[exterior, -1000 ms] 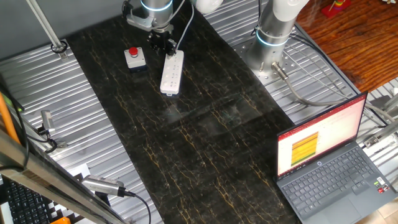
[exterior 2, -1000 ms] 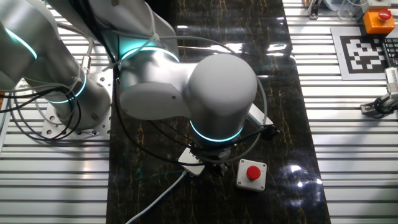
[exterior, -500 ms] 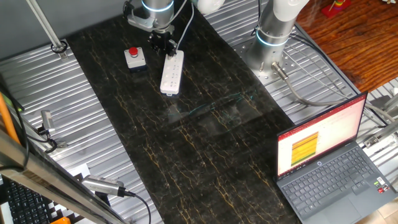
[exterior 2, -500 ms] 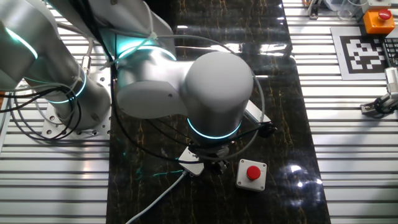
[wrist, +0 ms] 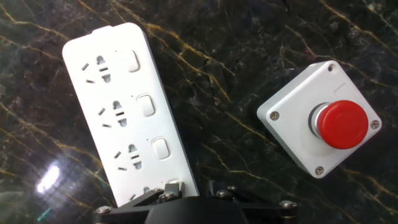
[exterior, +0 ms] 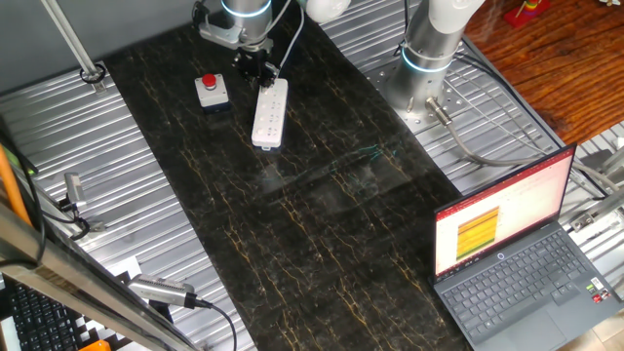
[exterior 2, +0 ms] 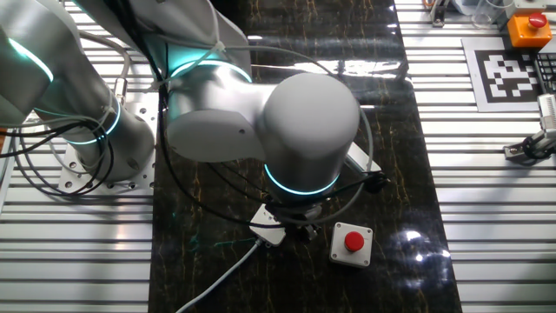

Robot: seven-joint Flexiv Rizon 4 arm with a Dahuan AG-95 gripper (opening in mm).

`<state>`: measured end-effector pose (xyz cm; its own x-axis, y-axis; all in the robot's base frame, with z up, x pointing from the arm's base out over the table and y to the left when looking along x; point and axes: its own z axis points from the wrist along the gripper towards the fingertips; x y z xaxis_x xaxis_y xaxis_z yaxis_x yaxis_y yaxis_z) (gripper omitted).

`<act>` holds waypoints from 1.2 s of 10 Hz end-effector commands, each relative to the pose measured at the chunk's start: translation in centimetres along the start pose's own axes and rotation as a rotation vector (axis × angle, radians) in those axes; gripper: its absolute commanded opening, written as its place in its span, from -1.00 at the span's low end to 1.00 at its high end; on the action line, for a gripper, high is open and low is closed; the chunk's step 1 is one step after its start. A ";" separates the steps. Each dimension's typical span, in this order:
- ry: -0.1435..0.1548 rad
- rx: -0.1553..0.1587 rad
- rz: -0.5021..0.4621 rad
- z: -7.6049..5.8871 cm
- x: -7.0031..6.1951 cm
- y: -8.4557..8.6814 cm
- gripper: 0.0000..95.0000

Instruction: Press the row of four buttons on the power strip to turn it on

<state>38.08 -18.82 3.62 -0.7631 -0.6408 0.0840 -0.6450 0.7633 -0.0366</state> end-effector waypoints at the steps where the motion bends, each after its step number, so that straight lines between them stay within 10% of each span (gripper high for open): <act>1: -0.009 -0.002 -0.001 2.2 -0.1 0.1 -0.60; 2: 0.000 -0.016 -0.002 1.9 -0.1 0.0 -0.20; 7: -0.004 -0.017 -0.007 1.6 0.0 -0.1 -0.20; 8: -0.005 -0.019 -0.006 1.6 0.0 -0.1 -0.60; 12: 0.007 -0.033 -0.011 0.0 0.2 -0.5 -0.60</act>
<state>38.35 -19.47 3.42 -0.7567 -0.6472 0.0921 -0.6503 0.7596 -0.0046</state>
